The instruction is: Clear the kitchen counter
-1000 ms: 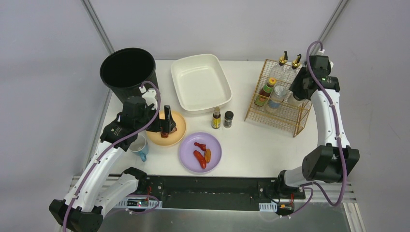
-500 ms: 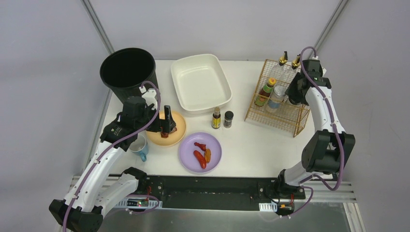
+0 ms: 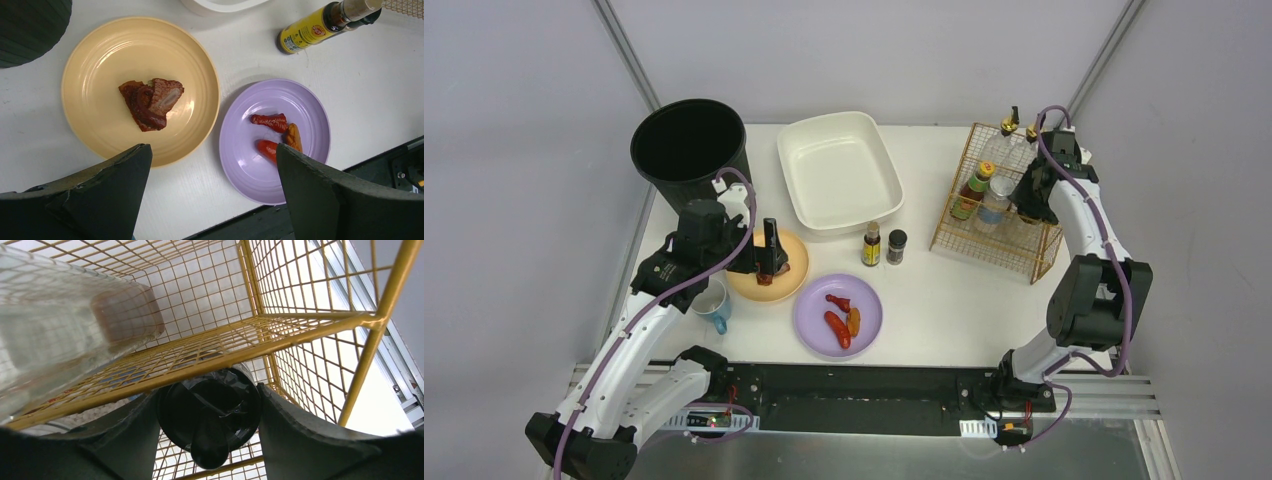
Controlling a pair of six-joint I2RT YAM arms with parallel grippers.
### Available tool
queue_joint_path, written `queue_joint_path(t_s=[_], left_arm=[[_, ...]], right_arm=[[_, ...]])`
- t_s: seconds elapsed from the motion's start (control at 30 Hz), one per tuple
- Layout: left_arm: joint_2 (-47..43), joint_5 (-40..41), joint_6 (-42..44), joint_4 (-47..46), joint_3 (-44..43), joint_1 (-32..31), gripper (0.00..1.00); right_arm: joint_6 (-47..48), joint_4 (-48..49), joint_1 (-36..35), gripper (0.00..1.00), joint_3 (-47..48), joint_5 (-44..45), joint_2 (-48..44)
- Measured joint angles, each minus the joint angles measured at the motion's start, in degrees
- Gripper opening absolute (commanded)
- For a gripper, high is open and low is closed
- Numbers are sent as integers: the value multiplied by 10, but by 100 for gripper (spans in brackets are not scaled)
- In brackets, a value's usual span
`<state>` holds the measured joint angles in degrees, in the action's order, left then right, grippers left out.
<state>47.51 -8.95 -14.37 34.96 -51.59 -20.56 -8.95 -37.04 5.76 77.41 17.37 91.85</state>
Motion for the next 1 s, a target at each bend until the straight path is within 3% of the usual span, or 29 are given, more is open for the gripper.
queue_joint_path(t_s=[0.1, 0.33, 0.87, 1.0], left_arm=[[0, 0, 0, 0, 0, 0, 100], [0, 0, 0, 0, 0, 0, 100], [1, 0, 0, 0, 0, 0, 100], [1, 0, 0, 0, 0, 0, 100]], right_arm=[[-1, 5, 0, 71, -3, 3, 0], [-11, 6, 0, 82, -4, 4, -12], [-16, -42, -1, 84, 5, -21, -143], [-16, -55, -29, 84, 14, -47, -181]])
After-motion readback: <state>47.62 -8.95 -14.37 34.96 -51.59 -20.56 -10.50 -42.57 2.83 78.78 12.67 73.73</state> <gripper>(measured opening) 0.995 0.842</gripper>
